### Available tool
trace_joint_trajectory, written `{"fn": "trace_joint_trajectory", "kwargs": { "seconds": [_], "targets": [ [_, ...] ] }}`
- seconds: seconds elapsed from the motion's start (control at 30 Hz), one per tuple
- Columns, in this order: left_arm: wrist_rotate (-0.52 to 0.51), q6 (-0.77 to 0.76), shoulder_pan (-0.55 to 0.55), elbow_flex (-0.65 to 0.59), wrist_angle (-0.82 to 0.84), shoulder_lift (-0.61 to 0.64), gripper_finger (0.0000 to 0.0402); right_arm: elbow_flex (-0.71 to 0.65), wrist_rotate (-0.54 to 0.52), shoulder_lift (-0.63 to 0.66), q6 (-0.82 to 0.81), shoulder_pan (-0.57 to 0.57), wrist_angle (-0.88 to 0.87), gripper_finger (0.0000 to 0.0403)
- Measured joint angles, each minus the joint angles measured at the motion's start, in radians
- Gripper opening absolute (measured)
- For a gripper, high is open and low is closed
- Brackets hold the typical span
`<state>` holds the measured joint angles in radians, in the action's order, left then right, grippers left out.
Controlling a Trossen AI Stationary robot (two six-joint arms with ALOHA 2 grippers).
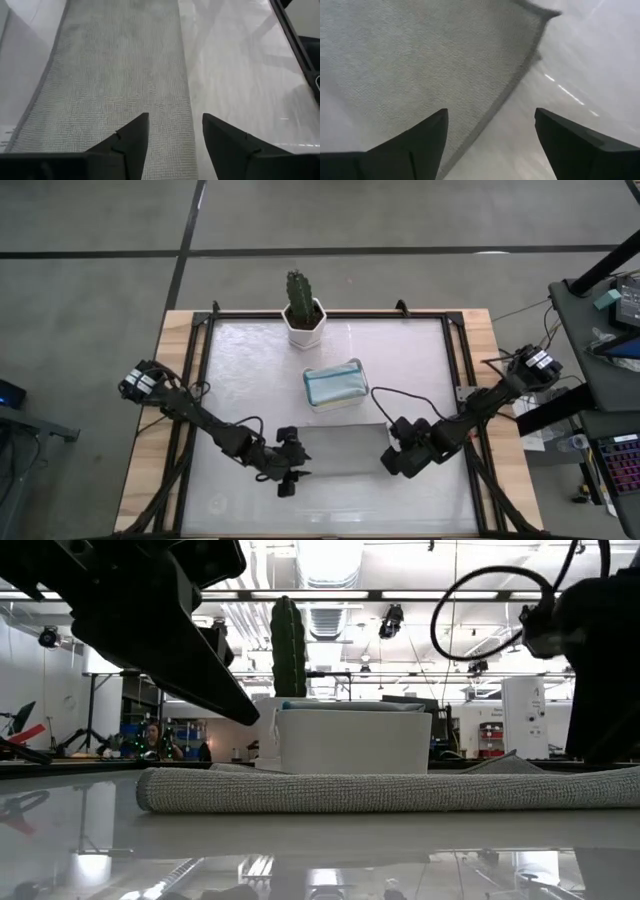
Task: Fold microfiber towels
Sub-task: Fold the gray towel
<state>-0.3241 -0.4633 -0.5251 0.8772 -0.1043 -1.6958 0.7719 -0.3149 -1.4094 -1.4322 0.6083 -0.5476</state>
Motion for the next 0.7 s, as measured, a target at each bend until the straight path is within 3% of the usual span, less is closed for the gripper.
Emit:
{"fn": "trace_joint_trajectory", "kwargs": {
  "seconds": [0.53, 0.7],
  "targets": [
    [-0.007, 0.0, 0.002, 0.0, 0.001, -0.002, 0.0171, -0.226, -0.016, 0.001, 0.04, -0.02, 0.543, 0.0284],
    [-0.023, 0.0, 0.001, 0.0, 0.0, -0.002, 0.0171, -0.254, -0.019, -0.001, 0.081, -0.034, 0.639, 0.0272]
  ]
}}
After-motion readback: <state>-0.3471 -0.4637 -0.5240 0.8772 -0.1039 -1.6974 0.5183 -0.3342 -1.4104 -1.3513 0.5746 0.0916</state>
